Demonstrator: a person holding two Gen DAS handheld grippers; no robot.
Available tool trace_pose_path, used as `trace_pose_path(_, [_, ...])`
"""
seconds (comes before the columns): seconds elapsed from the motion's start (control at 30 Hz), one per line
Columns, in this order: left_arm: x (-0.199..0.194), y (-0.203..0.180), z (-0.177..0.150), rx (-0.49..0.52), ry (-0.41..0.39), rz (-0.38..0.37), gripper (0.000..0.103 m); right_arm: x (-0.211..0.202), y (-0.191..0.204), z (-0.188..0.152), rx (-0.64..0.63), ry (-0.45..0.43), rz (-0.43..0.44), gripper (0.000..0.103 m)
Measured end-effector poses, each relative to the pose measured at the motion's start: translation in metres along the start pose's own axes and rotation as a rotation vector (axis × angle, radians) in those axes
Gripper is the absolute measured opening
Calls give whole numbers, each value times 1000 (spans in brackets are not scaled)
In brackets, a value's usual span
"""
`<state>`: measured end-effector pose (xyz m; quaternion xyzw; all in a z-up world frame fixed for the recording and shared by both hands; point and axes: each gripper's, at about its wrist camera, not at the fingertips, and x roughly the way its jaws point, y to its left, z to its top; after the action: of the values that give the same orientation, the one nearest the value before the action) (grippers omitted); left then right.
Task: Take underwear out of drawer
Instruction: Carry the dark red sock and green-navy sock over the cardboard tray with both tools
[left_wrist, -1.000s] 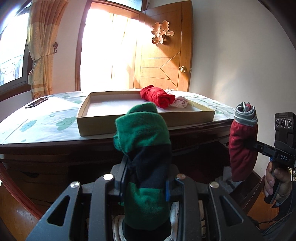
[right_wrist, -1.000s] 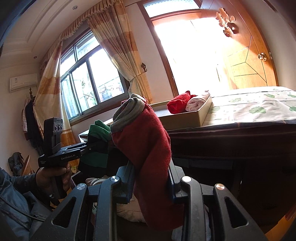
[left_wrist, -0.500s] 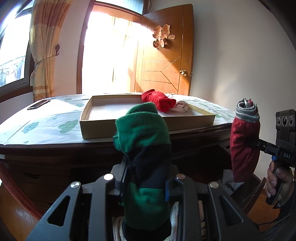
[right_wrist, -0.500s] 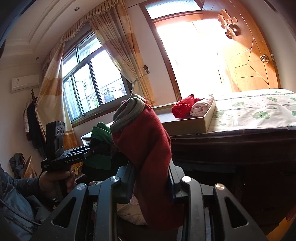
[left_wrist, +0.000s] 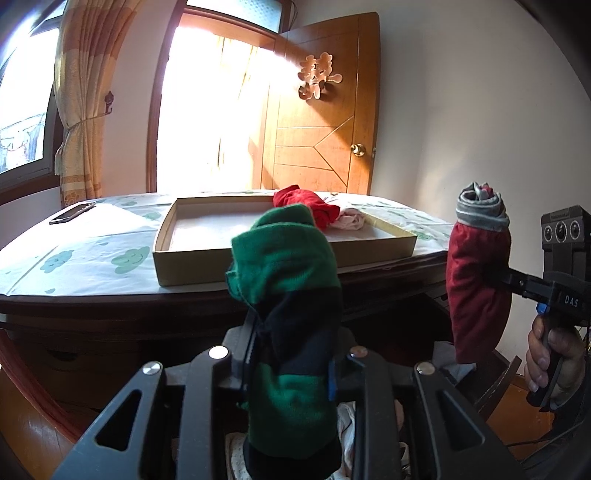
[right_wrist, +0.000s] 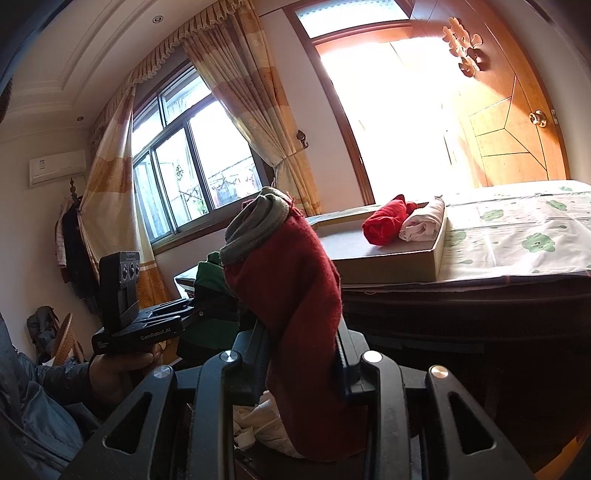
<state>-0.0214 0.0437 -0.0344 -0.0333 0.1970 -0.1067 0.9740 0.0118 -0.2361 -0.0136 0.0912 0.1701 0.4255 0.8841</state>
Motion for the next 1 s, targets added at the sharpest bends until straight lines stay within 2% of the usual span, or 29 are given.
trace_pose_path(0.6, [-10,-6,26,40,-30,21,26,14,10,24,22,15,44,32])
trace_pose_path(1.0, [-9,3,62,63,-64,42,26,37,26,67,-4,26,58,32])
